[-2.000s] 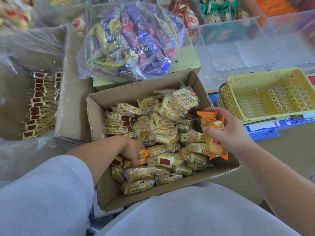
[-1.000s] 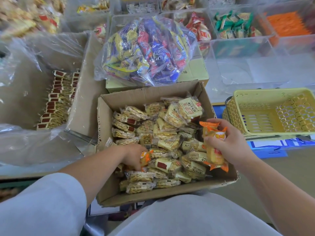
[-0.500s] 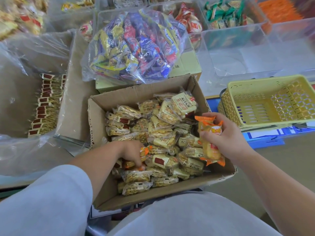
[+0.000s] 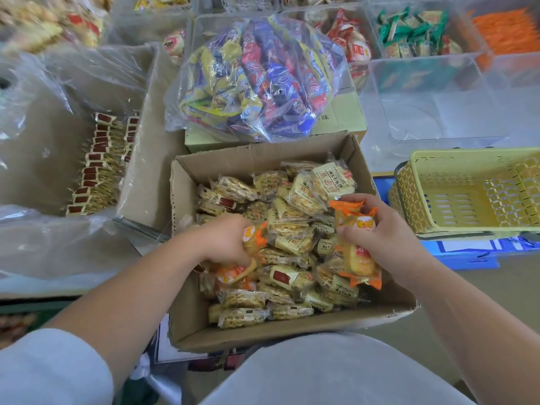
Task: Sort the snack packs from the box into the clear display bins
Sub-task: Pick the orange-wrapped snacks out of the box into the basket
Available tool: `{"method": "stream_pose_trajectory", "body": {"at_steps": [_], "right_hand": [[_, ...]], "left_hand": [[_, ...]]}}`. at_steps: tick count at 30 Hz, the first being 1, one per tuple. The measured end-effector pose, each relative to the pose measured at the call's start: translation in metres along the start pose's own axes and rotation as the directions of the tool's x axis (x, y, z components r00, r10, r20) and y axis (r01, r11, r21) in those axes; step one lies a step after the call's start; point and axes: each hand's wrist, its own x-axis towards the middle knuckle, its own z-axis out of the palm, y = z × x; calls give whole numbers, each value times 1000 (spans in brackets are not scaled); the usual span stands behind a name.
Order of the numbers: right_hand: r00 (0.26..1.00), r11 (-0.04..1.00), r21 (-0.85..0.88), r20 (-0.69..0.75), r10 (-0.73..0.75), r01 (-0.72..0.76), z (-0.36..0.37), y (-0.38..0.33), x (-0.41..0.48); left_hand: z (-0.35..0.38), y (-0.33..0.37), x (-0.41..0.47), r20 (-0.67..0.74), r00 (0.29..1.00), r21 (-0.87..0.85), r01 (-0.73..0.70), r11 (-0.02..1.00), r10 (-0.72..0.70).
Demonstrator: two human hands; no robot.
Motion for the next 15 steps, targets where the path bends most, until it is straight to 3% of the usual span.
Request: {"method": "stream_pose_trajectory", "body": {"at_steps": [2, 4, 7, 11, 15], "right_hand": [[999, 1000, -22, 53, 7, -6, 11, -7, 4], [992, 996, -91, 123, 33, -22, 25, -13, 9], [941, 969, -246, 323, 100, -18, 53, -27, 22], [763, 815, -536, 615, 198, 221, 106, -44, 46], [595, 695, -670, 679, 429, 263, 162, -47, 65]], "left_hand": [[-11, -1, -21, -173, 985, -266, -50, 963, 4], [-14, -2, -44, -346, 936, -520, -134, 843, -65], [-5, -4, -74, -557, 790, -729, -317, 606, -257], [19, -13, -109, -606, 630, -796, -490, 356, -486], [49, -31, -138, -510, 554, -828, -523, 202, -657]]}}
